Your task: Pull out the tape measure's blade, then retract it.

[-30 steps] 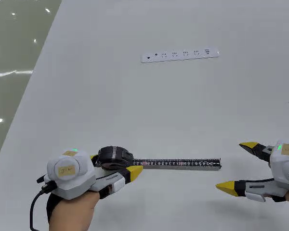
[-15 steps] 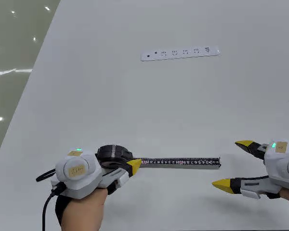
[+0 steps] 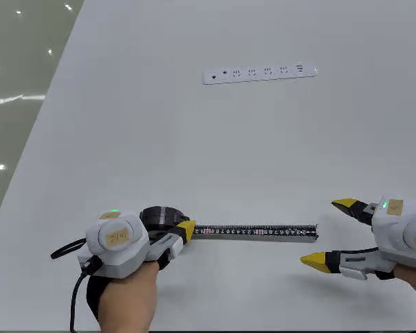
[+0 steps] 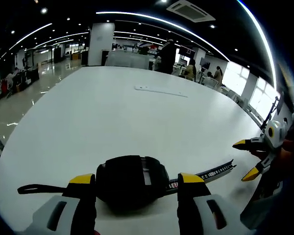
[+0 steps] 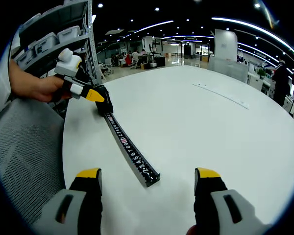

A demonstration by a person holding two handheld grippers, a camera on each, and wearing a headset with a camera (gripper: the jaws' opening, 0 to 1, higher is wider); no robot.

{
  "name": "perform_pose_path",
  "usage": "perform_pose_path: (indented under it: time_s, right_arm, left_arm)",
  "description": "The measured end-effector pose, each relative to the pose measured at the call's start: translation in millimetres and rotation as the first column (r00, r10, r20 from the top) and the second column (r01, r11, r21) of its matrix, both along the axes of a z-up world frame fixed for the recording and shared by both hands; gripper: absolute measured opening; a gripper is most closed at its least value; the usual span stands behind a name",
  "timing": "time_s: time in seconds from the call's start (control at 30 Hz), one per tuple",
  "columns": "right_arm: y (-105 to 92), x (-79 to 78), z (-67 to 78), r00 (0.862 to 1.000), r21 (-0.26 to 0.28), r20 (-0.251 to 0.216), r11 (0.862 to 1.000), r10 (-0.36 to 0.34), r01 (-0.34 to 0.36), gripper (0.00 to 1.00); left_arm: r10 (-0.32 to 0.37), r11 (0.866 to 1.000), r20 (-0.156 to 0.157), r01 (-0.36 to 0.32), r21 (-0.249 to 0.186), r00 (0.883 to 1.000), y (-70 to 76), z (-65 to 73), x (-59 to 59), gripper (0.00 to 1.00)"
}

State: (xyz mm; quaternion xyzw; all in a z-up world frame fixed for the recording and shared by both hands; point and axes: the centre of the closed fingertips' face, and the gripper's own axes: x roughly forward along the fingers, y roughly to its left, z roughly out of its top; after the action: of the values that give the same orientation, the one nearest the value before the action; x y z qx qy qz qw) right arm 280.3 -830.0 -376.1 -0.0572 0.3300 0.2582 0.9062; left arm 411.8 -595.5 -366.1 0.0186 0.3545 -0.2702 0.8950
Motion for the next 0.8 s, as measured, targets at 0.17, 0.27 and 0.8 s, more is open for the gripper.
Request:
perform_pose_path:
  time_s: [0.17, 0.27, 0.8]
  right_arm:
    - [0.3, 1.7, -2.1, 1.000, -0.001, -0.002, 1.000, 0.008, -0.008, 0.77]
    - [0.5, 1.9, -3.5, 1.000, -0.003, -0.003, 1.000, 0.016, -0.016, 0.76]
    - [-0.4, -2.6, -11.4, 0.996, -0.005, -0.015, 0.996, 0.085, -0.085, 0.57]
  left_arm:
    - [0.000, 1.000, -0.011, 0.000, 0.024, 1.000, 2.3, -2.7, 1.6, 0.61]
    - [0.009, 1.000, -0.018, -0.008, 0.028, 1.000, 3.7, -3.7, 2.4, 0.59]
    - [0.003, 0.998, -0.032, -0.001, 0.061, 0.999, 3.5, -8.1, 2.8, 0.59]
